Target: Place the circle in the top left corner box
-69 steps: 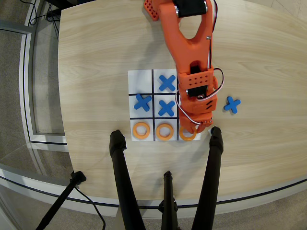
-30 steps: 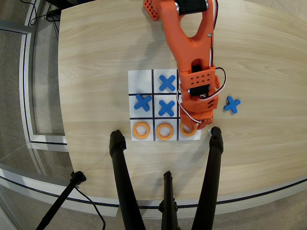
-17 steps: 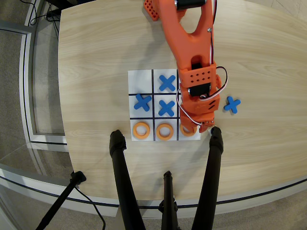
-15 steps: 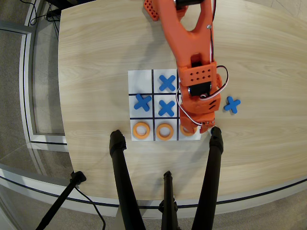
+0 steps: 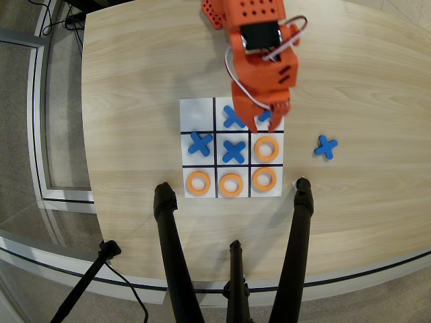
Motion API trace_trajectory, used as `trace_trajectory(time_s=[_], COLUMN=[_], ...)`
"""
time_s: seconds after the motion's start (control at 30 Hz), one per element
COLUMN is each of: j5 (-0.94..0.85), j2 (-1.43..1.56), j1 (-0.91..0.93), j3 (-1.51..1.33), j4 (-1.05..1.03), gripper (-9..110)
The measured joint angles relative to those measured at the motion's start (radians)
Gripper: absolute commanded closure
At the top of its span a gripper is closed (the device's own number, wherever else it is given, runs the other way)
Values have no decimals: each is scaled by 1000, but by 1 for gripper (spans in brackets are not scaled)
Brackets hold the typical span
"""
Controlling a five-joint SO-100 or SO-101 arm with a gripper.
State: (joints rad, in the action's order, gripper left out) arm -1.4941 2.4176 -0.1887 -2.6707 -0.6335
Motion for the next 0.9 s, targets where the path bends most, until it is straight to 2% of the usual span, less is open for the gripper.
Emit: trace_trajectory(time_s=[0.13, 0.33, 0.43, 0.7, 0.83, 0.9], j5=[-54, -91, -92, -98, -101, -98], j2=[230, 532, 653, 881, 923, 946], j1=[23, 41, 63, 137, 290, 426], j3=[-201, -399, -445, -477, -477, -477], j4=[-63, -275, -374, -612, -640, -657], gripper=[93, 93, 102, 101, 101, 101])
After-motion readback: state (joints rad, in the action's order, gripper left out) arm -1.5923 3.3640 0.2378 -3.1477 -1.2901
